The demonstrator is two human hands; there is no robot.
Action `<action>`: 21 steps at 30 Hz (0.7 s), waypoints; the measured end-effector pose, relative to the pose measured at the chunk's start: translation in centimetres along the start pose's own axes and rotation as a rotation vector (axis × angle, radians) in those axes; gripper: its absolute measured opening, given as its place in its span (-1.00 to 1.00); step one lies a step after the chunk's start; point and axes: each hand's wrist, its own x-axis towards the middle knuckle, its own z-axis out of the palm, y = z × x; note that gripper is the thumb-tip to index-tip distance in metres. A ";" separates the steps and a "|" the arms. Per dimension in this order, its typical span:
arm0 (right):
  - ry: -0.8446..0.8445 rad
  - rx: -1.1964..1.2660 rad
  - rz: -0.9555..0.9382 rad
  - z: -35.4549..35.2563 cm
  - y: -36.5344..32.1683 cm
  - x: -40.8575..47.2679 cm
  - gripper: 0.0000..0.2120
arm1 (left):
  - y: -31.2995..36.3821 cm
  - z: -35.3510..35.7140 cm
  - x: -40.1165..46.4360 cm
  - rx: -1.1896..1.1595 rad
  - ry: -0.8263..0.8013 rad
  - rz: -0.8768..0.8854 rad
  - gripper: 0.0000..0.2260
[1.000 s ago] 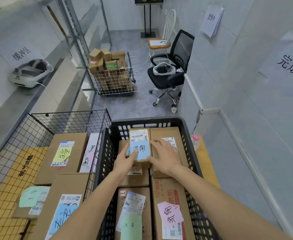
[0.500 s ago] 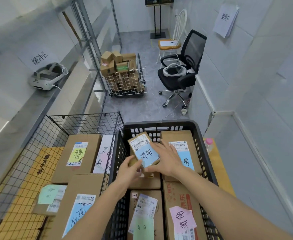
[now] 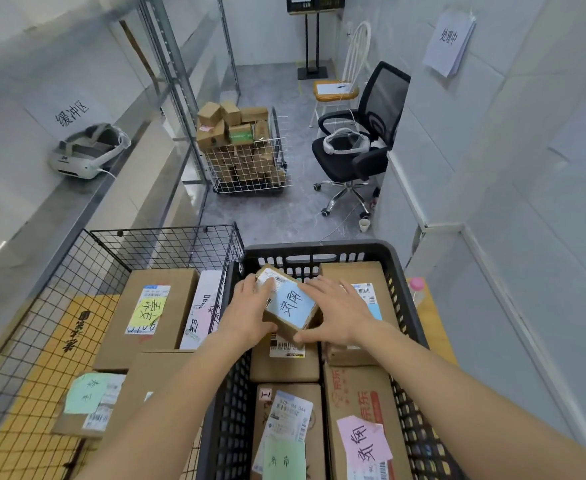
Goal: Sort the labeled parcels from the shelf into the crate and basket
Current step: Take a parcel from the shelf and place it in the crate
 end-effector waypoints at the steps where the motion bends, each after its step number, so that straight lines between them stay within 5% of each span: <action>1: 0.010 -0.020 0.002 0.4 0.1 -0.2 0.02 | 0.2 -0.2 0.1 0.073 0.044 0.009 -0.25; 5: 0.118 0.049 0.034 0.2 0.1 0.3 -0.16 | 0.3 -0.9 0.9 0.249 0.106 0.080 -0.41; 21: 0.286 0.052 0.124 0.0 1.2 3.0 -0.36 | -0.6 0.1 2.4 0.228 0.213 0.083 -0.52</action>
